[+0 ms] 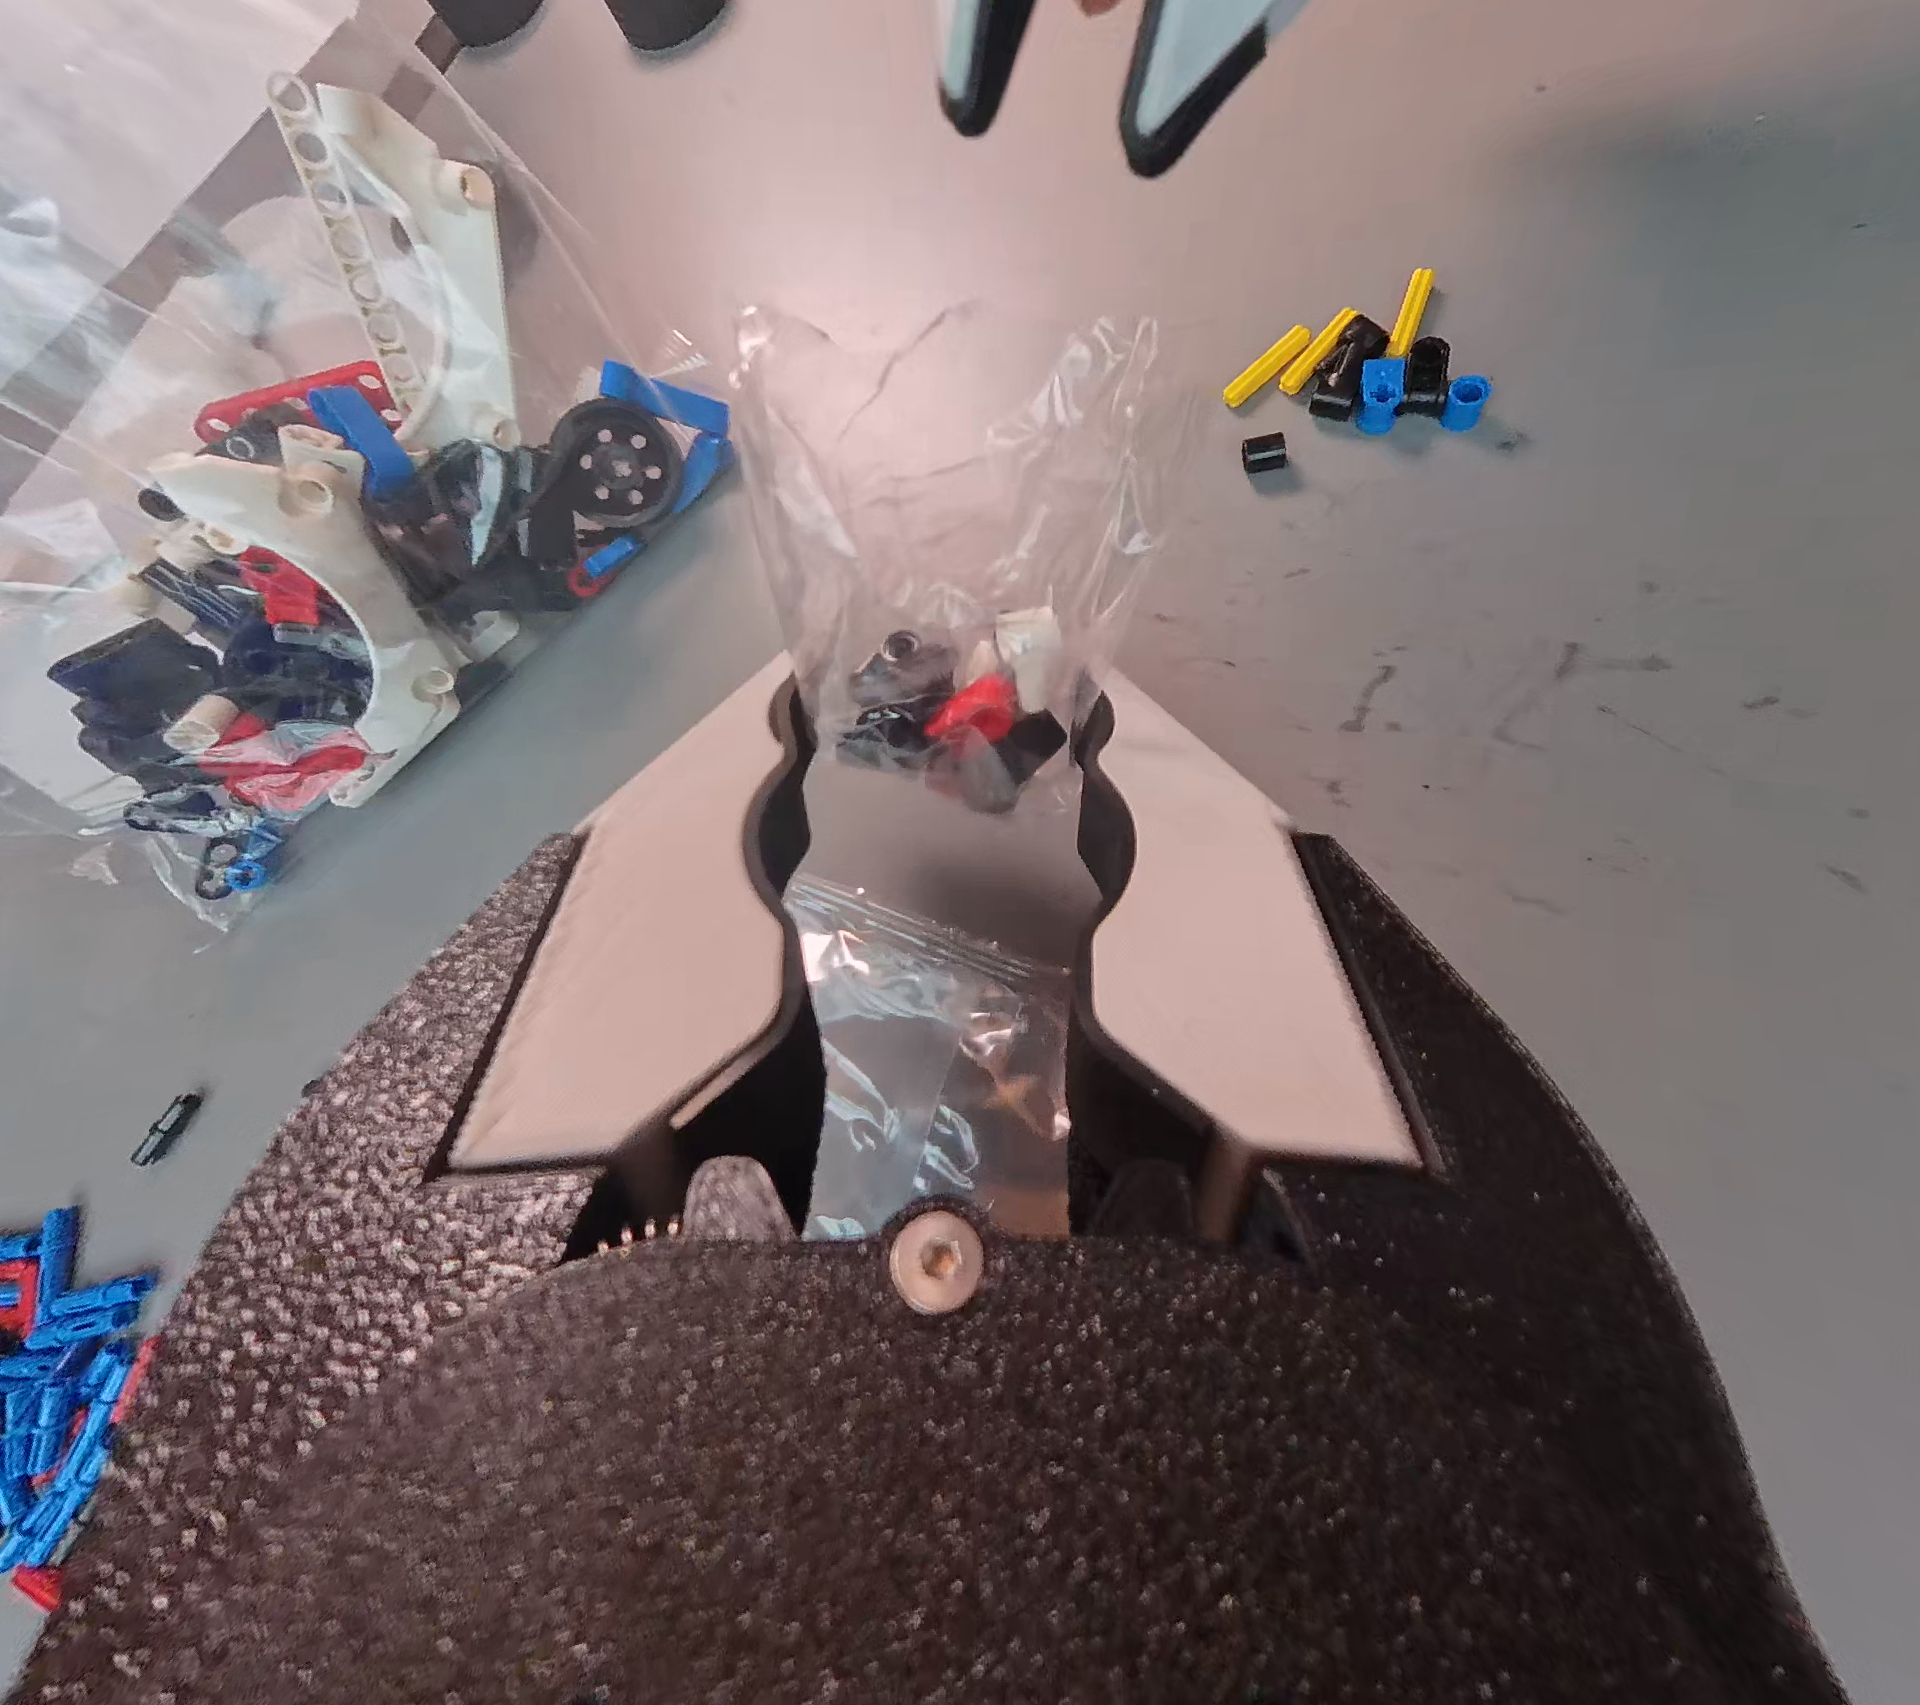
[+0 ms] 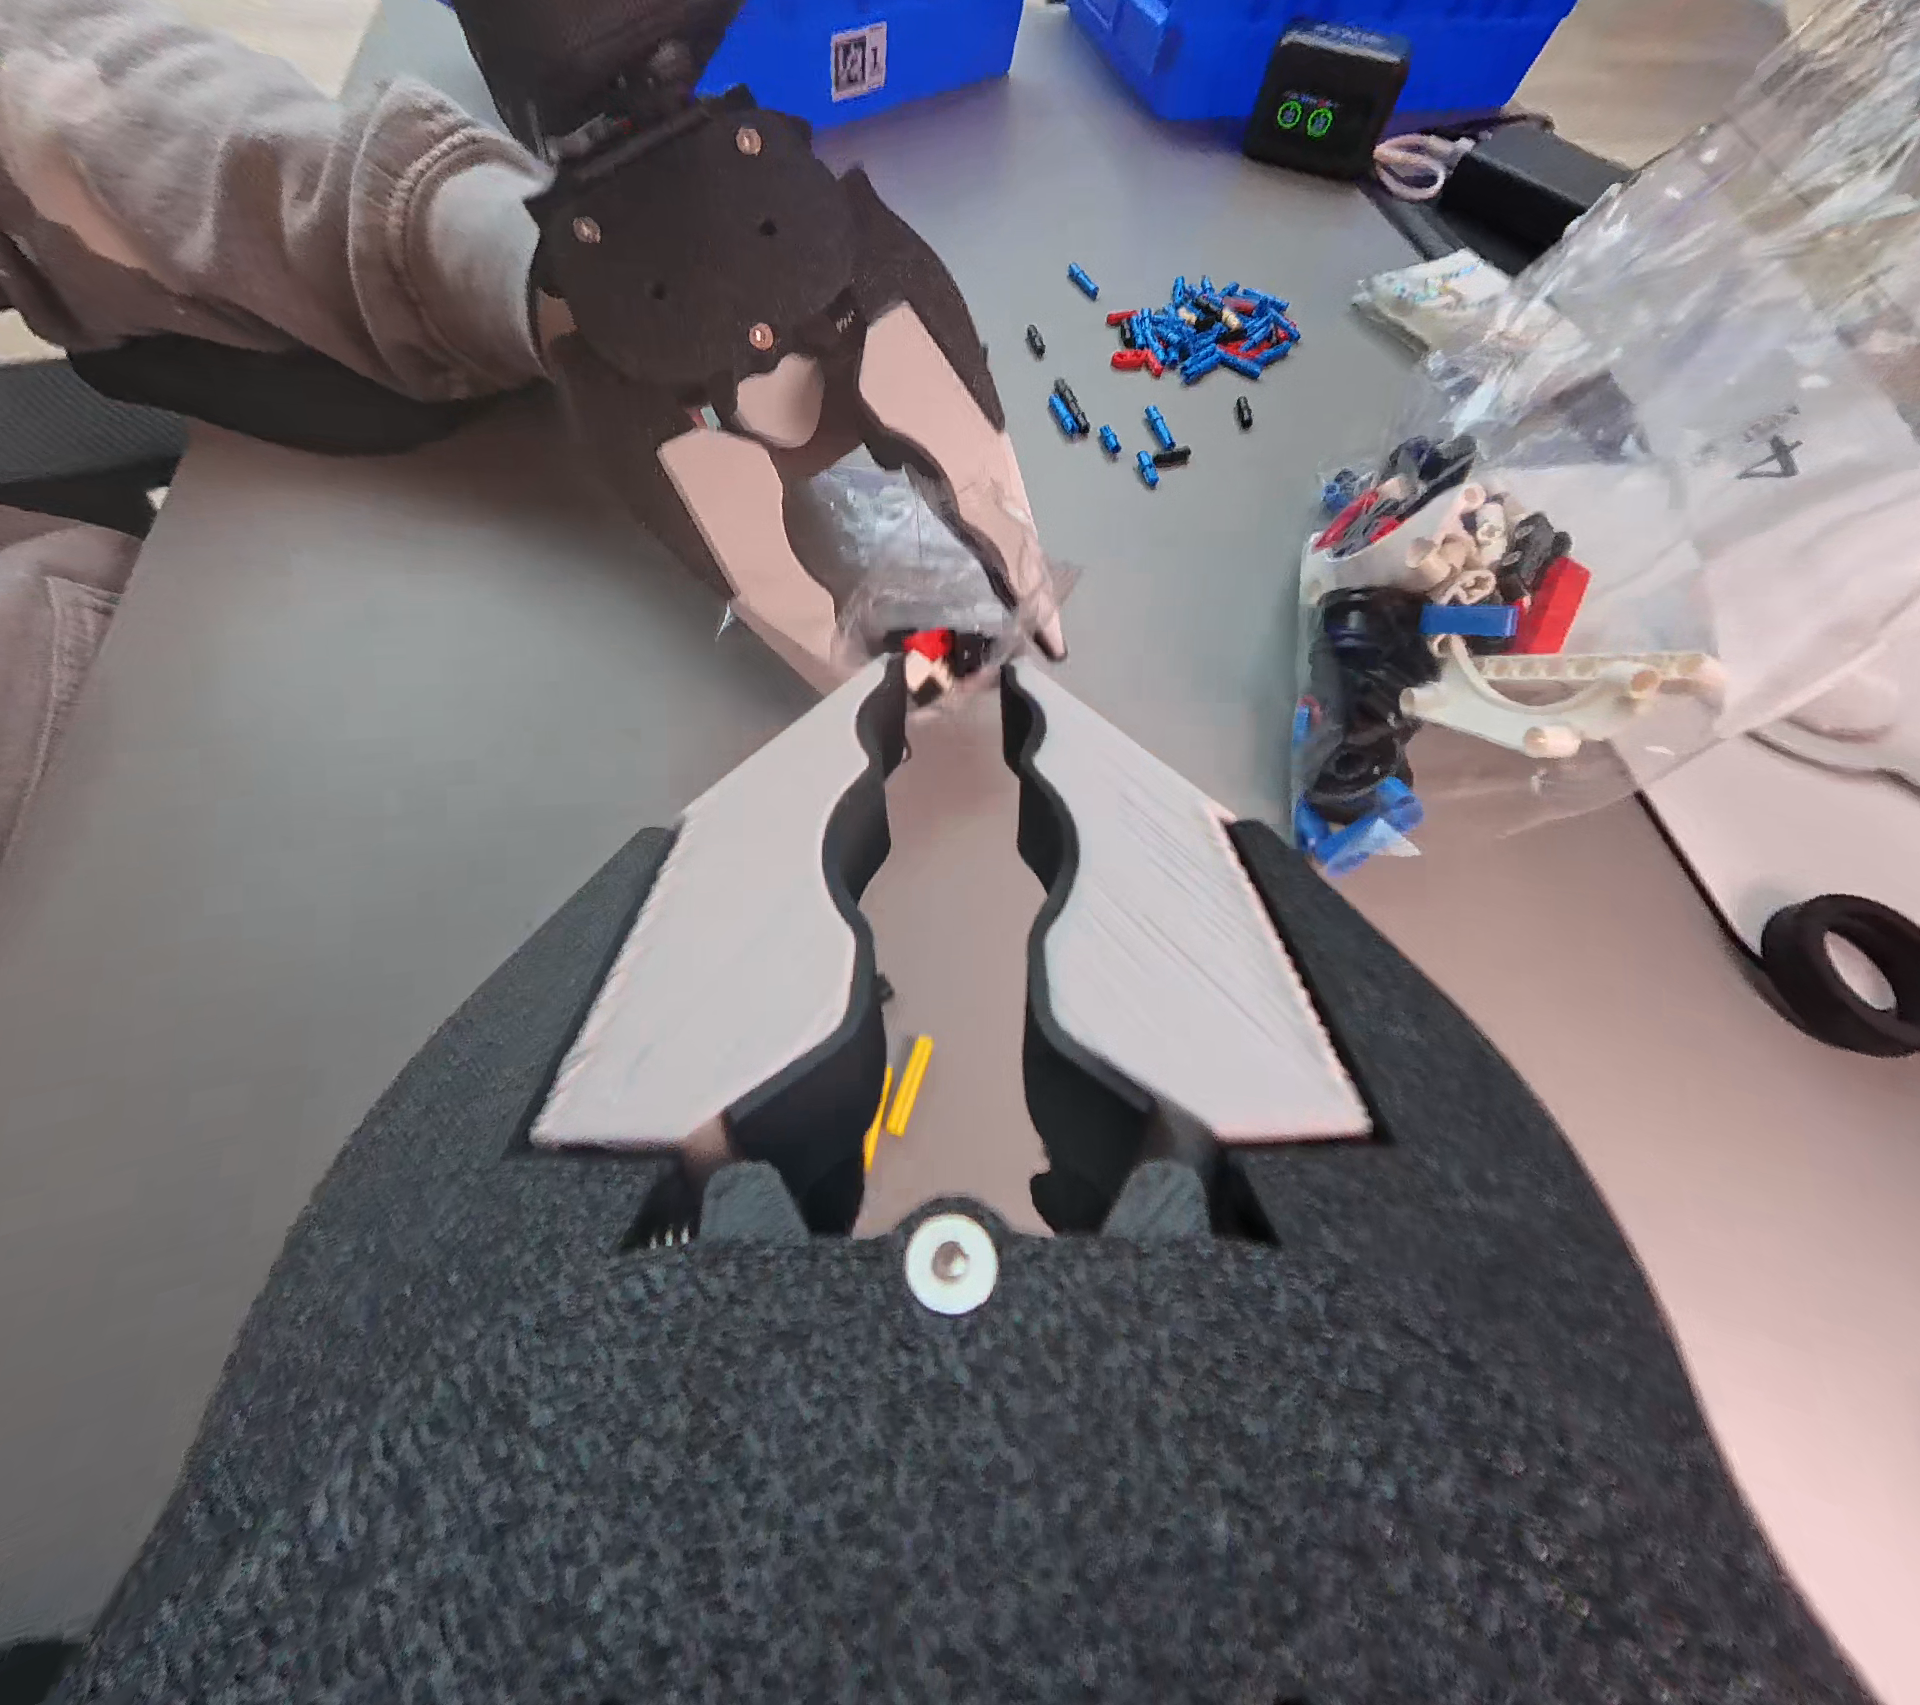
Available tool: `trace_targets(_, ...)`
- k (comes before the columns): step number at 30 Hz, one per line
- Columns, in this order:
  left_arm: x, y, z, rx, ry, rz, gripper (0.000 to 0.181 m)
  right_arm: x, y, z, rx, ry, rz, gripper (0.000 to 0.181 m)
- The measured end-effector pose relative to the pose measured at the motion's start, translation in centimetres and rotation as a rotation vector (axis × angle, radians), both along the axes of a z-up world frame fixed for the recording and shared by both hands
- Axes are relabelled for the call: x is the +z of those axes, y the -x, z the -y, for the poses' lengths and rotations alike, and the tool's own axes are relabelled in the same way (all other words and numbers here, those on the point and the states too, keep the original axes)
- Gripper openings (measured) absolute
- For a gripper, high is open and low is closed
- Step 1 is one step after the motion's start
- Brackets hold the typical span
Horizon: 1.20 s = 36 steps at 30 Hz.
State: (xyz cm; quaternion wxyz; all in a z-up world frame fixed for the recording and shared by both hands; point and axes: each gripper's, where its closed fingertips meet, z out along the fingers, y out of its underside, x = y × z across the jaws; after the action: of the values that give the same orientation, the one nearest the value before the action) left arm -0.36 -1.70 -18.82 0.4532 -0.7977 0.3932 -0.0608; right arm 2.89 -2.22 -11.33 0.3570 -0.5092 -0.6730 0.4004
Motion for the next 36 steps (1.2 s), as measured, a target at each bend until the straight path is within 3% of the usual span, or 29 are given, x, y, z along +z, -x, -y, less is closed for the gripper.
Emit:
trace_targets(5,-0.2,0.0,-0.1,0.004,0.001,-0.008,0.049,-7.2,-3.5,0.3,0.067,-0.052,0.387,0.018)
trace_targets(10,-0.4,0.0,0.0,0.0,0.002,-0.019,0.049,-9.7,-3.8,0.9,0.099,-0.088,0.501,0.009)
trace_targets(16,-0.4,0.0,0.0,-0.002,0.005,-0.017,0.049,-9.3,-3.6,0.8,0.097,-0.092,0.469,0.007)
trace_targets(23,-0.2,-0.4,0.2,-0.016,-0.002,-0.015,0.049,0.4,0.2,2.4,0.095,0.018,-0.027,0.007)
trace_targets(28,0.3,-1.4,0.7,-0.063,-0.009,0.032,0.049,-0.2,1.5,1.8,0.024,-0.058,-0.053,0.008)
trace_targets(33,0.9,-1.1,0.5,-0.049,-0.009,0.075,0.049,1.1,1.0,1.1,0.024,0.029,-0.099,0.022)
trace_targets(36,1.0,-0.8,0.3,-0.028,-0.009,0.085,0.049,-0.2,-0.6,-0.1,0.013,0.03,0.006,0.022)
